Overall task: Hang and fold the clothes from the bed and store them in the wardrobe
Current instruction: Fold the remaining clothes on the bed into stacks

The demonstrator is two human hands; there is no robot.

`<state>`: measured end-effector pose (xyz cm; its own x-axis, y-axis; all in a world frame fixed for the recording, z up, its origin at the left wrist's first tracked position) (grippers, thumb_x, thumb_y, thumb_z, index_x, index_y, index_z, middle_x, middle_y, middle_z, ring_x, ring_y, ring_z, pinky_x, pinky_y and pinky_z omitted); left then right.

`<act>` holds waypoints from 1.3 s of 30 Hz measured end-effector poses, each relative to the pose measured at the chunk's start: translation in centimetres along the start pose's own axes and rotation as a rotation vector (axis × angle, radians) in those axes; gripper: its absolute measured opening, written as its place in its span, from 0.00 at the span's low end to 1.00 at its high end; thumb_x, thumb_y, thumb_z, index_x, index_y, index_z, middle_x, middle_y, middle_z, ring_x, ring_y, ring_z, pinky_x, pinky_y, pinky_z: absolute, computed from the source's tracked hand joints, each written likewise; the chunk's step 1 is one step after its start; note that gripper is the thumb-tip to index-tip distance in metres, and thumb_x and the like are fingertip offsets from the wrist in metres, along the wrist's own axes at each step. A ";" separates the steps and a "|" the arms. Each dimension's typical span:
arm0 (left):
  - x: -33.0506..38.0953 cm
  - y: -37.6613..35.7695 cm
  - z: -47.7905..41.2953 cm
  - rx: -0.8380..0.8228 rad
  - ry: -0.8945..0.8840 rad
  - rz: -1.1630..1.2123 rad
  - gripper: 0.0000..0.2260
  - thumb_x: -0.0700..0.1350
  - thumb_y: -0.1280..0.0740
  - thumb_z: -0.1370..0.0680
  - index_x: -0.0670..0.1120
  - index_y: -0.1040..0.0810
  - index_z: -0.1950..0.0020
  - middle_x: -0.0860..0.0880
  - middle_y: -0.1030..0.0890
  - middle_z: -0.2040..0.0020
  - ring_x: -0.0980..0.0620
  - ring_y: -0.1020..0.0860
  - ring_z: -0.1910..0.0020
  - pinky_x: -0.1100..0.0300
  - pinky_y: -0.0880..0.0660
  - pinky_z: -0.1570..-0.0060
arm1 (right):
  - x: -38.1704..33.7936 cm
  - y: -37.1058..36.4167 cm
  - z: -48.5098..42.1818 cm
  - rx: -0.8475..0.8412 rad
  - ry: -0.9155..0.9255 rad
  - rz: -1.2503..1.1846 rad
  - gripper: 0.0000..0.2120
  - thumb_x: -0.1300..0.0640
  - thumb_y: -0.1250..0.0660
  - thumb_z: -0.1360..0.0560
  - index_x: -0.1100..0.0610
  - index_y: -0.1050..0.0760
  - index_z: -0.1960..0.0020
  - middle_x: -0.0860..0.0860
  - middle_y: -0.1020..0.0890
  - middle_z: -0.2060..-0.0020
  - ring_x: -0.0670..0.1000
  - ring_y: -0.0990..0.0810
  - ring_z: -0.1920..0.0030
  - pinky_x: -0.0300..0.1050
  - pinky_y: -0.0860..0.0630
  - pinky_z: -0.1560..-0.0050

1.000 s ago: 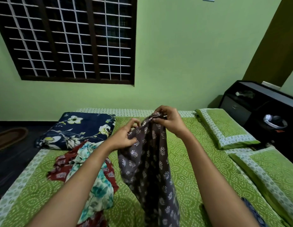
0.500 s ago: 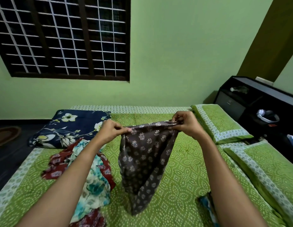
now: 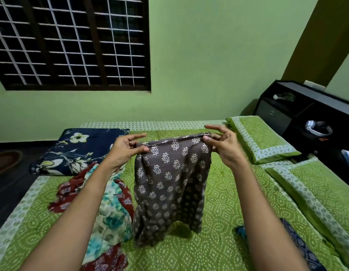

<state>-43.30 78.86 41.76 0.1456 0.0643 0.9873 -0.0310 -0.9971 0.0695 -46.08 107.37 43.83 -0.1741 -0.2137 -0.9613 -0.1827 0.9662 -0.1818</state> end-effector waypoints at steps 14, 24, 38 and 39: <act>-1.9 -4.2 -10.8 0.325 0.000 -0.585 0.09 0.36 0.45 0.19 0.37 0.28 0.42 0.42 0.24 0.52 0.44 0.22 0.55 0.47 0.21 0.54 | 7.0 3.4 -7.9 0.433 -0.261 0.074 0.05 0.66 0.44 0.20 0.59 0.32 0.47 0.55 0.24 0.57 0.54 0.21 0.58 0.46 0.21 0.57; -4.2 -5.7 -7.7 0.298 -0.183 -0.561 0.11 0.32 0.38 0.24 0.38 0.22 0.44 0.43 0.20 0.50 0.49 0.24 0.49 0.63 0.30 0.50 | 7.9 6.8 -4.7 0.372 -0.099 -0.020 0.14 0.72 0.47 0.22 0.57 0.30 0.57 0.52 0.24 0.60 0.45 0.24 0.59 0.36 0.25 0.55; -31.0 -13.6 14.6 -0.311 0.263 -0.806 0.13 0.30 0.39 0.24 0.35 0.22 0.41 0.34 0.24 0.39 0.38 0.25 0.40 0.56 0.32 0.44 | 31.7 11.7 19.2 -0.094 -0.599 0.902 0.05 0.67 0.38 0.25 0.63 0.23 0.56 0.51 0.21 0.60 0.47 0.23 0.58 0.40 0.30 0.62; -32.3 -14.1 16.2 -0.385 0.287 -0.812 0.13 0.30 0.40 0.23 0.34 0.23 0.41 0.35 0.26 0.36 0.39 0.26 0.38 0.57 0.33 0.41 | 32.9 11.3 20.7 -0.179 -0.624 0.932 0.06 0.66 0.38 0.26 0.64 0.23 0.55 0.52 0.19 0.58 0.49 0.22 0.57 0.41 0.28 0.61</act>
<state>-31.52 90.19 6.55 0.0189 0.7923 0.6099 -0.3588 -0.5640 0.7438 -33.87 114.29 5.88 0.1887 0.7351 -0.6512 -0.3786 0.6663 0.6425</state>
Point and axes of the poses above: each hand's wrist, its own z-axis away from the middle knuckle, its own y-axis out of the back of the hand, x = y × z, the point moved 9 cm from there along -z, towards the middle knuckle
